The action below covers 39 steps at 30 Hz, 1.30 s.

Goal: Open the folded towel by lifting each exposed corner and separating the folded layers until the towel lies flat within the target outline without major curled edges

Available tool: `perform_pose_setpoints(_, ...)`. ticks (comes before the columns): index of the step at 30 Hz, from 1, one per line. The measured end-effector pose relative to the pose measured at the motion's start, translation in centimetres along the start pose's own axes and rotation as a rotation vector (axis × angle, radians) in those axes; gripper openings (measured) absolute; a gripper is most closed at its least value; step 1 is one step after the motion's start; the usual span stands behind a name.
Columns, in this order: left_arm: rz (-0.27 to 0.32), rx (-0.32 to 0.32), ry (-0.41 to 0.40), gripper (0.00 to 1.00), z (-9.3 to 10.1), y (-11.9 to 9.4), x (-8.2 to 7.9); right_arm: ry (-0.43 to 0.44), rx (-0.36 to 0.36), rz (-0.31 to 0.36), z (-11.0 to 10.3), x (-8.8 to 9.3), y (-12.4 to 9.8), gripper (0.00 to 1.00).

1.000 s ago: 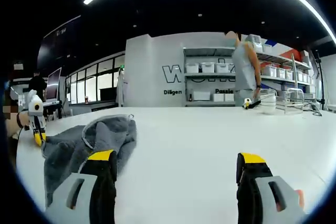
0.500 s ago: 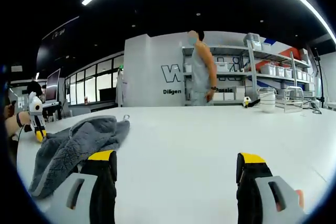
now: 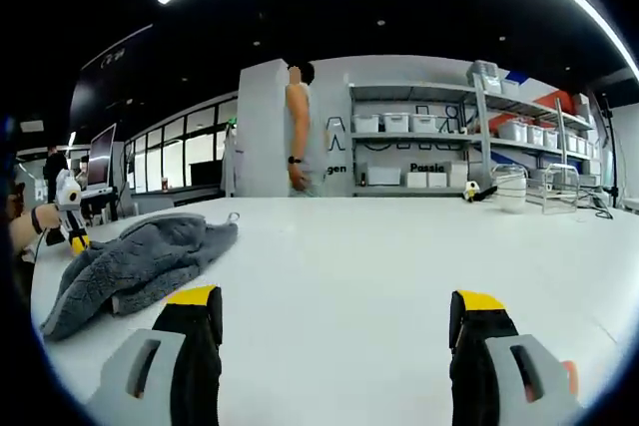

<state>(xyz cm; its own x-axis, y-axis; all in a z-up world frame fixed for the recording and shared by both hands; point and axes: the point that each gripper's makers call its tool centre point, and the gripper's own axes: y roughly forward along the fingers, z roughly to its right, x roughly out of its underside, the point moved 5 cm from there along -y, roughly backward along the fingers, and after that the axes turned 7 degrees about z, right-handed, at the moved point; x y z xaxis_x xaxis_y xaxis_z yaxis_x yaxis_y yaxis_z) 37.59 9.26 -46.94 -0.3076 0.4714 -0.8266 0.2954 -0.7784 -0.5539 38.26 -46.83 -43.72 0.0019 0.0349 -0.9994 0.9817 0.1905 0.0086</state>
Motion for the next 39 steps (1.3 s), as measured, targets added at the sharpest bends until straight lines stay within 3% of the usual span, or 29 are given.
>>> perform_pose_setpoints(12, 0.044, -0.019, 0.014, 0.05, -0.6, -0.6, 0.1, -0.004, 0.001, -0.015, 0.1, 0.3, 0.1, 0.97)
perform_pose_setpoints(17, 0.100, -0.033, 0.021, 0.08, -0.1, -1.3, -0.6, -0.004, 0.003, -0.017, 0.3, 0.3, 0.1, 0.97)
perform_pose_setpoints(19, 0.147, -0.043, 0.026, 0.11, 0.0, -1.9, -1.1, -0.005, 0.003, -0.018, 0.2, 0.3, 0.1, 0.97)
perform_pose_setpoints(22, 0.272, -0.070, 0.031, 0.14, 0.2, -3.7, -2.0, -0.005, 0.003, -0.019, 0.1, 0.4, 0.1, 0.97)
perform_pose_setpoints(25, 0.366, -0.099, 0.048, 0.19, 0.5, -4.7, -2.1, -0.008, 0.006, -0.017, 0.2, 0.3, 0.1, 0.97)
perform_pose_setpoints(28, 0.498, -0.142, 0.015, 0.24, 0.5, -5.9, -2.0, -0.007, 0.006, -0.019, 0.2, 0.4, 0.1, 0.97)
perform_pose_setpoints(30, 0.542, -0.181, 0.006, 0.28, 0.5, -6.1, -1.8, -0.009, 0.007, -0.022, 0.2, 0.4, 0.1, 0.97)
perform_pose_setpoints(33, 0.553, -0.232, 0.003, 0.41, 0.8, -5.8, -1.4, -0.010, 0.008, -0.025, 0.2, 0.5, 0.2, 0.97)
perform_pose_setpoints(36, 0.551, -0.312, 0.007, 0.66, 1.5, -5.1, -1.3, -0.011, 0.010, -0.028, 0.2, 0.6, 0.1, 0.97)
perform_pose_setpoints(39, 0.557, -0.393, -0.006, 0.81, 2.3, -4.5, -1.3, -0.012, 0.010, -0.030, 0.2, 0.6, 0.2, 0.97)
